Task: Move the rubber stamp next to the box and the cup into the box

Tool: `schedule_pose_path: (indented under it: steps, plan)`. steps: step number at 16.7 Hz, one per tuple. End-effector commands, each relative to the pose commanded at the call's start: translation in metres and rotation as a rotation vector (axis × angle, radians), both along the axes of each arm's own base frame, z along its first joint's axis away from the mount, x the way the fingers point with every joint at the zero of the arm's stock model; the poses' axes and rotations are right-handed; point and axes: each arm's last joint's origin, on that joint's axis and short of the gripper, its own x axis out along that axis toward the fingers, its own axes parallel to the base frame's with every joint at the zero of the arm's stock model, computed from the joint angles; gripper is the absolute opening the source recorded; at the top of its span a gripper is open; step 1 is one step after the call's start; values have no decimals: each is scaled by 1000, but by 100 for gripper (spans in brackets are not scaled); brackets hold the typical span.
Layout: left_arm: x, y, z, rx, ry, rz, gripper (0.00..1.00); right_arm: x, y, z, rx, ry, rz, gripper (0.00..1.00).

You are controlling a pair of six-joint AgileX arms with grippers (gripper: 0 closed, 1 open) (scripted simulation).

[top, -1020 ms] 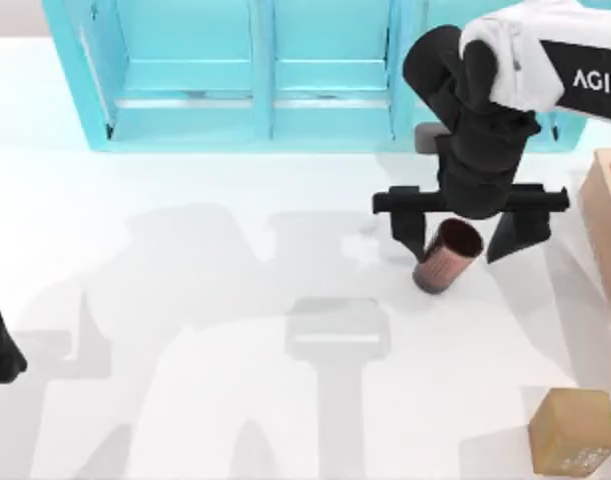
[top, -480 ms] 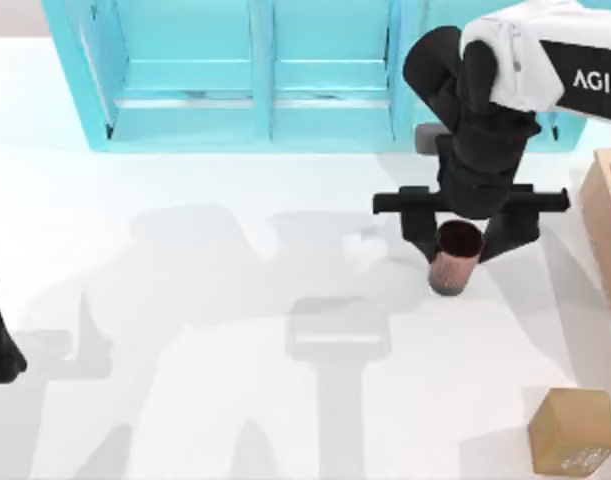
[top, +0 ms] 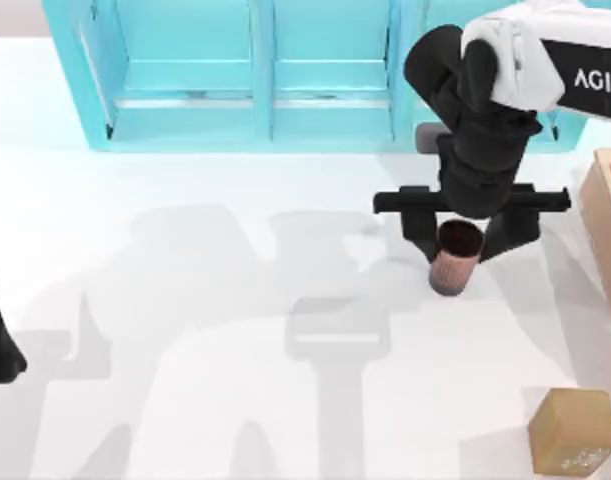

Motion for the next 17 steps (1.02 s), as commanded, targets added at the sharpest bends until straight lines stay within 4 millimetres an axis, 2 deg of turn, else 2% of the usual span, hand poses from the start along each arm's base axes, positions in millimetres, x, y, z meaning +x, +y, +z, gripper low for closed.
schedule_pose_path:
  steps: [3,8,10,17]
  plan:
    - [0,0,0,0,0,0,100,4,-21,20,-1,2,-2,0]
    - [0,0,0,0,0,0,100,3,-78,78,0,2,1,0]
    - [0,0,0,0,0,0,100,0,-95,95,-1,2,1,0]
    - [0,0,0,0,0,0,100,-3,-103,98,-1,1,0,0]
